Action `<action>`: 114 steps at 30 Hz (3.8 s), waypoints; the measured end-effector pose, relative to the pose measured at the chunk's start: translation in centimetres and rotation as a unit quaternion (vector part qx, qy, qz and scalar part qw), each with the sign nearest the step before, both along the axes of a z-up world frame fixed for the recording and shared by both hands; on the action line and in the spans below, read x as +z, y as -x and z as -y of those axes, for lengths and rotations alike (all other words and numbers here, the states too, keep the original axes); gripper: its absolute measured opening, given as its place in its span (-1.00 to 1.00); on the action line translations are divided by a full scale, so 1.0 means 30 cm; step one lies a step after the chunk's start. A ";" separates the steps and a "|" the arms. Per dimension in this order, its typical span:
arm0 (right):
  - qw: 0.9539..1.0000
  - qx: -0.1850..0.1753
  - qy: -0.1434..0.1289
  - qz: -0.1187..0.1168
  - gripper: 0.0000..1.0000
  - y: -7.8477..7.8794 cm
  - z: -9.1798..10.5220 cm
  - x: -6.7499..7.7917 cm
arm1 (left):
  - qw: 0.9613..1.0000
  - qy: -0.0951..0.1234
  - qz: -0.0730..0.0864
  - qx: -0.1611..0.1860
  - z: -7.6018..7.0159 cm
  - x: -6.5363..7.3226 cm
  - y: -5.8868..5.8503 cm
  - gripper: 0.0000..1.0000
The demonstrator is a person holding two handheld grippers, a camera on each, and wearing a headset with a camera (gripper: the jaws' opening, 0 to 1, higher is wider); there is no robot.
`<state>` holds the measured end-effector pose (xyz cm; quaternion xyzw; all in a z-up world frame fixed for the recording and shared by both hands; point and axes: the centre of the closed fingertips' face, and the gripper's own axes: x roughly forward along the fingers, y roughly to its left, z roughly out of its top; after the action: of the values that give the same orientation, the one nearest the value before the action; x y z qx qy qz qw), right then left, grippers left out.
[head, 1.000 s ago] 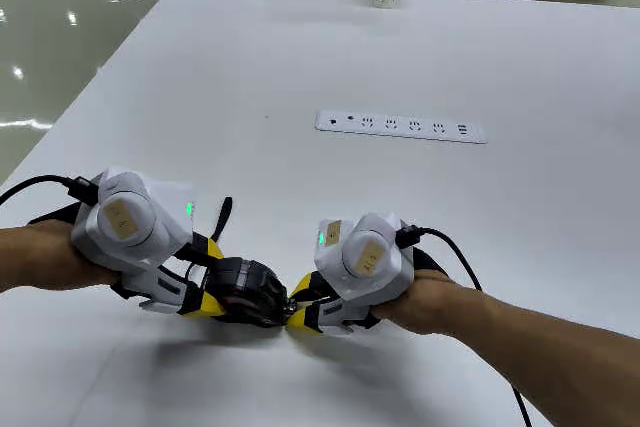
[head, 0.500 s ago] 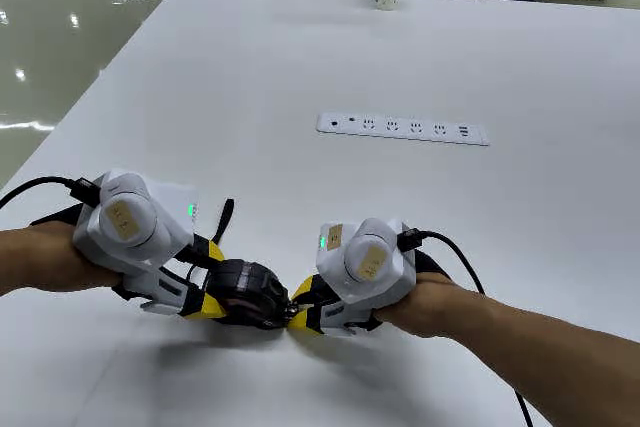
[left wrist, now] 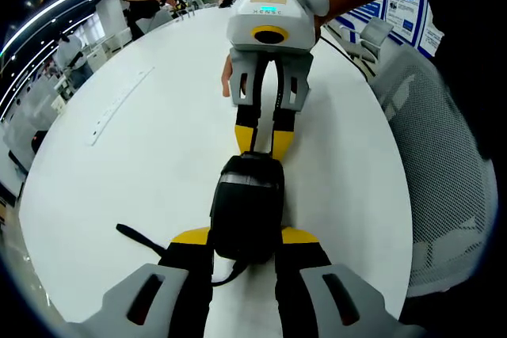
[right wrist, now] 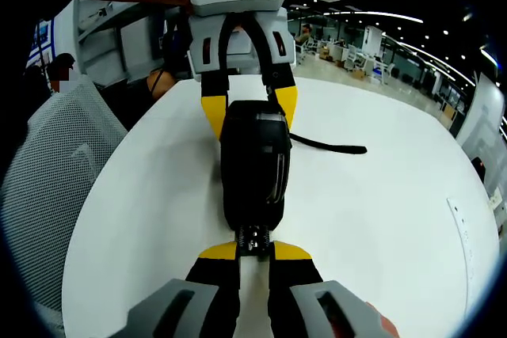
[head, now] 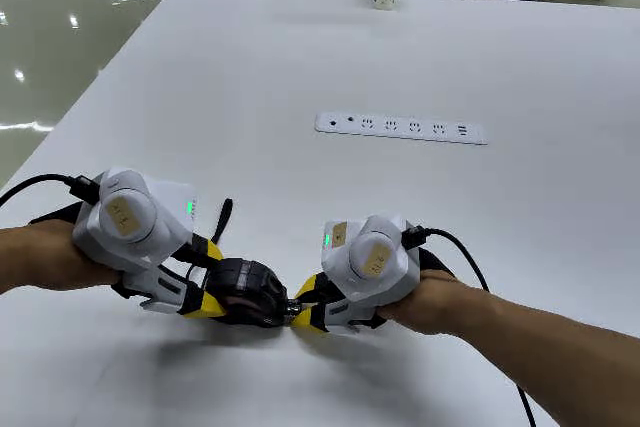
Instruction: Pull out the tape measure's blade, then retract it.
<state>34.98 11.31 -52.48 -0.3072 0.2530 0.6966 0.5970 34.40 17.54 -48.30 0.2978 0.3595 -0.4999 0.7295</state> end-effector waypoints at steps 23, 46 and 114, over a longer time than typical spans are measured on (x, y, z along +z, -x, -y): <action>1.000 0.001 0.013 -0.002 -0.83 -0.012 0.086 -0.003 | 1.000 -0.002 -0.005 0.001 -0.003 -0.005 -0.005 -0.53; 1.000 -0.003 0.024 -0.001 -0.83 -0.020 0.178 -0.002 | 1.000 -0.003 -0.008 0.001 -0.017 -0.014 -0.012 -0.53; 0.996 -0.030 0.079 -0.002 -0.83 -0.081 0.547 0.005 | 1.000 -0.009 -0.015 -0.001 -0.010 0.001 -0.011 -0.52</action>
<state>37.40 -5.10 -52.33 -0.3442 0.3172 0.6566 0.5915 34.72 17.83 -48.26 0.2969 0.3747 -0.5017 0.7209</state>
